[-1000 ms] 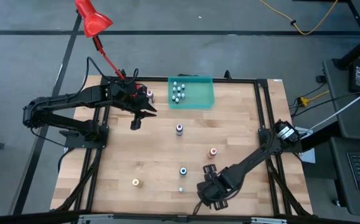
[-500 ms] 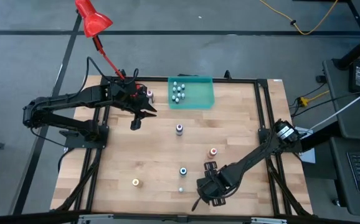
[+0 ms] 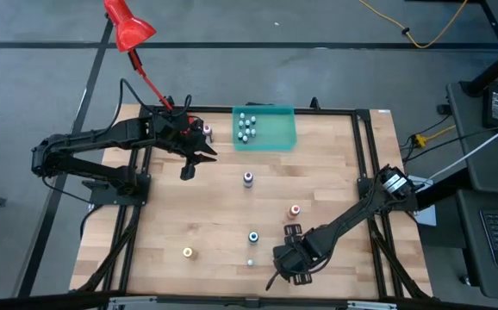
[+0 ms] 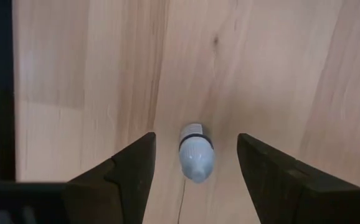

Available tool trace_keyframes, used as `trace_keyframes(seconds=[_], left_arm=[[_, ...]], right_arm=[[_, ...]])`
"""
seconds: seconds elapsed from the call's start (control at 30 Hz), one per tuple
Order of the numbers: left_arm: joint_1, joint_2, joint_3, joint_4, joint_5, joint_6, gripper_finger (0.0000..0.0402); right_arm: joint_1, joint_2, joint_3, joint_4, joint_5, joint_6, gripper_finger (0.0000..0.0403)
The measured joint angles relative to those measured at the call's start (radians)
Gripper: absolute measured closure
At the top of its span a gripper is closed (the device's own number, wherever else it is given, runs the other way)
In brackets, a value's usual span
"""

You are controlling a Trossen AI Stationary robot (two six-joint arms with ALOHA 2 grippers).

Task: Pick & Place food coloring
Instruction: Put the small green food coloring bottle into the green bin

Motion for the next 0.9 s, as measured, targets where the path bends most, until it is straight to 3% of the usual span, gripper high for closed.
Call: trace_keyframes(seconds=[0.3, 0.9], left_arm=[[0.0, 0.0, 0.0, 0.0, 0.0, 0.0, 0.032], [0.0, 0.0, 0.0, 0.0, 0.0, 0.001, 0.032]], right_arm=[[0.0, 0.0, 0.0, -0.014, 0.014, -0.003, 0.0192], [0.0, 0.0, 0.002, -0.013, -0.001, -0.001, 0.0333]])
